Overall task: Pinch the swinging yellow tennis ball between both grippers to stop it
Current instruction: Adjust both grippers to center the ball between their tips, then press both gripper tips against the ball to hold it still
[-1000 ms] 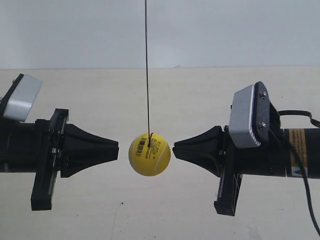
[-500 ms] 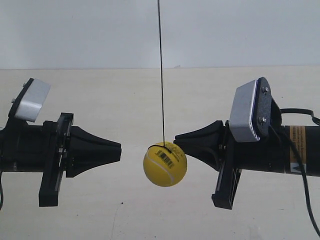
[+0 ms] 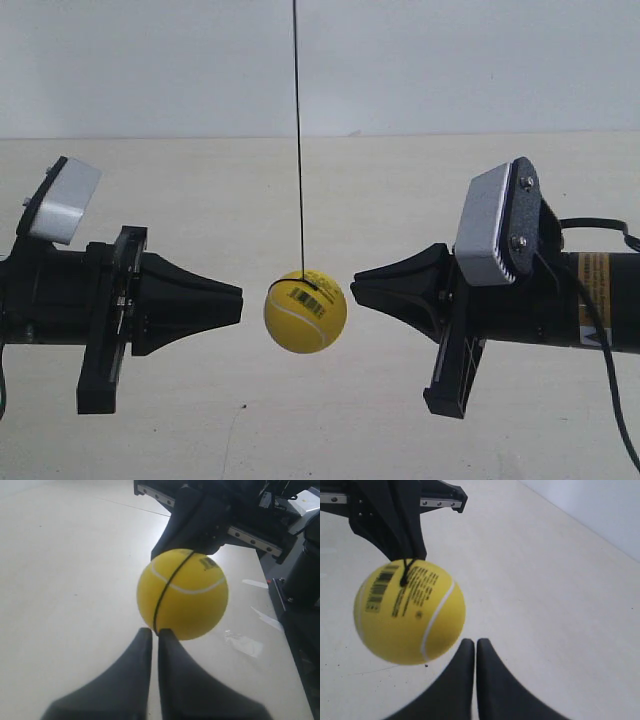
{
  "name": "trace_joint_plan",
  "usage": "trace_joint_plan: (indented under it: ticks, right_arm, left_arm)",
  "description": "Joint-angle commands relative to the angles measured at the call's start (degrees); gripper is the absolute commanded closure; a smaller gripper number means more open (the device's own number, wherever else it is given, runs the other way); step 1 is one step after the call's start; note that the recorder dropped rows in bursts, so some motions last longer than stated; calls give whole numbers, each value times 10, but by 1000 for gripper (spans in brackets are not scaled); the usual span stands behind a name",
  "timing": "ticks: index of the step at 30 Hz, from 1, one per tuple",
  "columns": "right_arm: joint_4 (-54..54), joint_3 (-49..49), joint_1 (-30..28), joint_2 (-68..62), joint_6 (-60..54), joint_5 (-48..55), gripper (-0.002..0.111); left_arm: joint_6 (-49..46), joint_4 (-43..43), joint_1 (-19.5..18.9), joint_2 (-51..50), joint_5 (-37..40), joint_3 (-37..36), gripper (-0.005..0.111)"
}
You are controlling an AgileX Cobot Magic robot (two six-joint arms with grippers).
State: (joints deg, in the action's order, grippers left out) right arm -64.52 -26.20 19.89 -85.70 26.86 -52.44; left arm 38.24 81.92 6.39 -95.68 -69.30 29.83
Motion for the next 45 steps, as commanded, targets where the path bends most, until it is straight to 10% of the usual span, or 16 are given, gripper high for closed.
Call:
trace_joint_plan:
  ticks: [1, 45]
  right_arm:
    - [-2, -3, 1, 5, -2, 1, 108]
    - [-54, -3, 1, 4, 46, -42, 108]
  left_arm:
    - [-4, 6, 3, -1, -7, 2, 102]
    - [3, 7, 42, -1, -7, 19, 102]
